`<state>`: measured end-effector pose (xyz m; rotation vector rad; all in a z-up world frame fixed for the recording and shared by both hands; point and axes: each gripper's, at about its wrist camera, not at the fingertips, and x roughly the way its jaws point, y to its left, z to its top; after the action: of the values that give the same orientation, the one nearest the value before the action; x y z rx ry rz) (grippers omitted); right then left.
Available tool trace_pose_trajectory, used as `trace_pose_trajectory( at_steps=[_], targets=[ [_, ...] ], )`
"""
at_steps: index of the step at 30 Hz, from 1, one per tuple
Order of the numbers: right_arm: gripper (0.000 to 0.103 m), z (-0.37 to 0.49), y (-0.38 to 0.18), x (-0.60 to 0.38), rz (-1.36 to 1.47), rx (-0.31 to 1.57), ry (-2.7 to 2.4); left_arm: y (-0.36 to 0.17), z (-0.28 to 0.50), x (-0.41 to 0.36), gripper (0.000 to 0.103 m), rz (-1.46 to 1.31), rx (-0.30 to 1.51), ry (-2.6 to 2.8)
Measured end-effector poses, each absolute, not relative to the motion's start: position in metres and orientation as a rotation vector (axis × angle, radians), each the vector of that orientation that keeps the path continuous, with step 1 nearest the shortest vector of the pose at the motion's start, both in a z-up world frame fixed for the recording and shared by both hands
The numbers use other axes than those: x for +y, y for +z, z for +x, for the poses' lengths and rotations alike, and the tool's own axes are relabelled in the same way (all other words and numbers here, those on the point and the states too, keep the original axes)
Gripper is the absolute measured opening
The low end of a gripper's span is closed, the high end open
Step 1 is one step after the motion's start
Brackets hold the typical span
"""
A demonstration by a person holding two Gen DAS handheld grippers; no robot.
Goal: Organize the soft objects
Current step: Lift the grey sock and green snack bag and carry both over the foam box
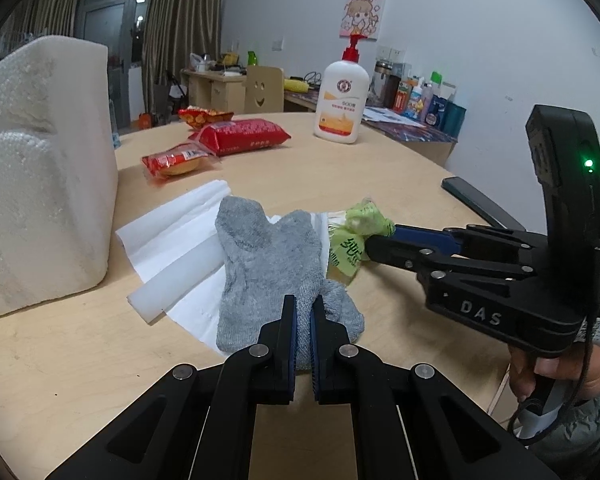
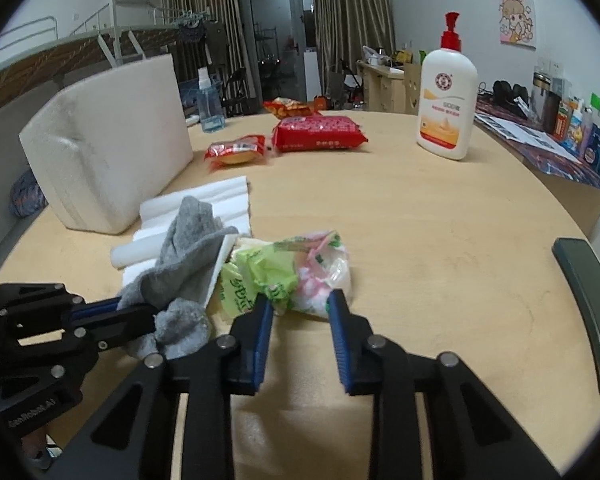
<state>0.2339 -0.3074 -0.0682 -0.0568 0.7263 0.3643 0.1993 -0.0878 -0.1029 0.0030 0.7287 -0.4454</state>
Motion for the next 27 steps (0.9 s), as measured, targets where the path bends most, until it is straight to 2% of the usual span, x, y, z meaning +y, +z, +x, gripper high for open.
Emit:
trace_pose_trajectory(
  at_steps=[3, 4, 5, 15, 16, 17, 19, 27],
  targets=[
    [0.029, 0.229, -0.063, -0.31, -0.052, 0.707, 0.359, -0.101, 0.196, -0.088, 0.006, 0.009, 0.71, -0.448],
    [0.026, 0.227, -0.062, -0.312, -0.048, 0.7, 0.357, -0.101, 0.196, -0.088, 0.006, 0.011, 0.706, -0.449],
    [0.019, 0.224, -0.06, -0.314, -0.043, 0.694, 0.363, -0.1, 0.195, -0.088, 0.006, 0.01, 0.7, -0.451],
    [0.019, 0.221, -0.051, -0.32, -0.002, 0.668, 0.368, -0.089, 0.186, -0.084, 0.006, 0.002, 0.669, -0.447],
    [0.025, 0.222, -0.05, -0.32, 0.005, 0.66, 0.361, -0.088, 0.185, -0.083, 0.006, 0.002, 0.666, -0.445],
    [0.043, 0.223, -0.049, -0.32, 0.008, 0.656, 0.356, -0.087, 0.184, -0.083, 0.006, 0.002, 0.663, -0.445],
    [0.066, 0.226, -0.049, -0.319, 0.018, 0.659, 0.348, -0.083, 0.181, -0.081, 0.006, 0.0, 0.653, -0.445],
    [0.067, 0.245, -0.055, -0.308, 0.022, 0.715, 0.309, -0.064, 0.166, -0.067, 0.006, -0.01, 0.582, -0.439]
  ],
)
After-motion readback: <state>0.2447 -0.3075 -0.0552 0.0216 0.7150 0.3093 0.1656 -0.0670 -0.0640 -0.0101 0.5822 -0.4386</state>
